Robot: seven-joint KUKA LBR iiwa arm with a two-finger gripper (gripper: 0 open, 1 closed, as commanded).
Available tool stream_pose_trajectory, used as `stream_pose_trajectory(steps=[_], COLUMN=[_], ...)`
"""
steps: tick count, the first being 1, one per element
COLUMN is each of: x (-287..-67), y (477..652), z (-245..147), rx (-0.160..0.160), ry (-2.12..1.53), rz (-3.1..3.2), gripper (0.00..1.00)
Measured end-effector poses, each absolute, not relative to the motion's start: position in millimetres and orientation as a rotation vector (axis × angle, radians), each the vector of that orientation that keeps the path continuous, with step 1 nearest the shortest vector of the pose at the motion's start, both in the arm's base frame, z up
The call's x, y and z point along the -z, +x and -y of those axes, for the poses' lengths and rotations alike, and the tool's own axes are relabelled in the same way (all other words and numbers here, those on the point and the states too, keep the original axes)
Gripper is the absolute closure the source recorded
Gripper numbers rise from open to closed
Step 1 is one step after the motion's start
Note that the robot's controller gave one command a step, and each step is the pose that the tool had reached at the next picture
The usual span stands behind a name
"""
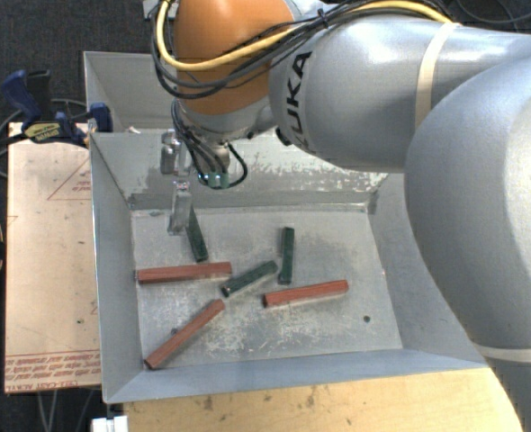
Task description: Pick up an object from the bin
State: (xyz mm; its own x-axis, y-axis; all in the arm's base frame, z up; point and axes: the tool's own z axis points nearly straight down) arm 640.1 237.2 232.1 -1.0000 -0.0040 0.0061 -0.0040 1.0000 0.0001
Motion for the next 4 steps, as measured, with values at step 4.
stream_pose_trajectory(steps=[4], x=[-68], y=[590.0], z=[-219], rx=[0.002], ry=[0.395], rz=[3.115], gripper=[0.0])
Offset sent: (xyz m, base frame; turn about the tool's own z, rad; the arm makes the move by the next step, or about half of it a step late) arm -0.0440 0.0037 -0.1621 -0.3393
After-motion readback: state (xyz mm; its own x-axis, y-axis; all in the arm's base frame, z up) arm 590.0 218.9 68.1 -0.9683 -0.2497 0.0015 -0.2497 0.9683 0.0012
